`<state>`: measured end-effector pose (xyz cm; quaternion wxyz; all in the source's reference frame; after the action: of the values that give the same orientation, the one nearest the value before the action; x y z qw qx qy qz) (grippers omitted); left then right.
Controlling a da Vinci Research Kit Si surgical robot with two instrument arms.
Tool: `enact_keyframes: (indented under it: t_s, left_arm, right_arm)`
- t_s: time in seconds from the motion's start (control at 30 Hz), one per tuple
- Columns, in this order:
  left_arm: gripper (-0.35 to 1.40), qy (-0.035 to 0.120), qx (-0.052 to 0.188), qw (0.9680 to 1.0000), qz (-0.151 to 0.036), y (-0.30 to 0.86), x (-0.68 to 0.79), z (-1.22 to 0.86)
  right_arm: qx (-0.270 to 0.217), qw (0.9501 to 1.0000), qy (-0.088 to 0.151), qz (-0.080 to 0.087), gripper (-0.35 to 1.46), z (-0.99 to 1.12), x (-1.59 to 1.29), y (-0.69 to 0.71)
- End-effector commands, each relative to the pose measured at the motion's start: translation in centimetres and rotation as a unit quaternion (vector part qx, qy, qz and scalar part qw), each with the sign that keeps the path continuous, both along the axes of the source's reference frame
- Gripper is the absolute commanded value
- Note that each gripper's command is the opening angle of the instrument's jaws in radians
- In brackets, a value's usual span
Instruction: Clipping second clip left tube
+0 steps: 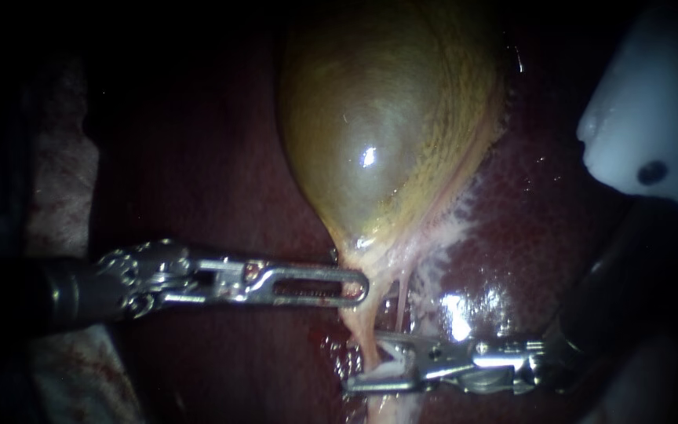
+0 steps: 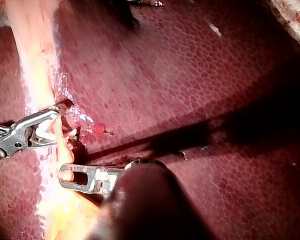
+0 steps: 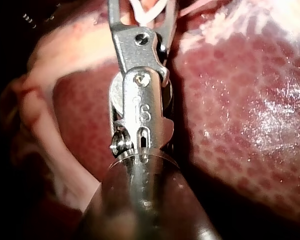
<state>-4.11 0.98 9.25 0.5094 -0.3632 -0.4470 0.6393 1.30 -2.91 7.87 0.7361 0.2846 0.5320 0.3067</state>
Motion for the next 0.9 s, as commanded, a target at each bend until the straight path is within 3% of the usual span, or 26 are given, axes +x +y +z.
enact_keyframes:
  t_s: [0.03, 0.57, 0.7, 0.9]
  left_arm:
    - [-0.35, 0.0, 0.0, 1.0, 0.0, 0.0, 0.0, 0.0]
    - [-0.35, 0.0, 0.0, 1.0, 0.0, 0.0, 0.0, 0.0]
    - [-0.35, 0.0, 0.0, 1.0, 0.0, 0.0, 0.0, 0.0]
    - [-0.35, 0.0, 0.0, 1.0, 0.0, 0.0, 0.0, 0.0]
  right_arm:
    - [0.001, 1.0, 0.0, 0.001, 0.54, 0.01, 0.01, 0.0]
    - [0.015, 0.9999, 0.0, 0.003, 0.38, 0.11, 0.0, -0.04]
    - [0.023, 0.9997, 0.0, 0.004, 0.16, 0.13, -0.03, -0.06]
    - [0.024, 0.9996, 0.011, -0.013, -0.33, 0.15, -0.14, -0.05]
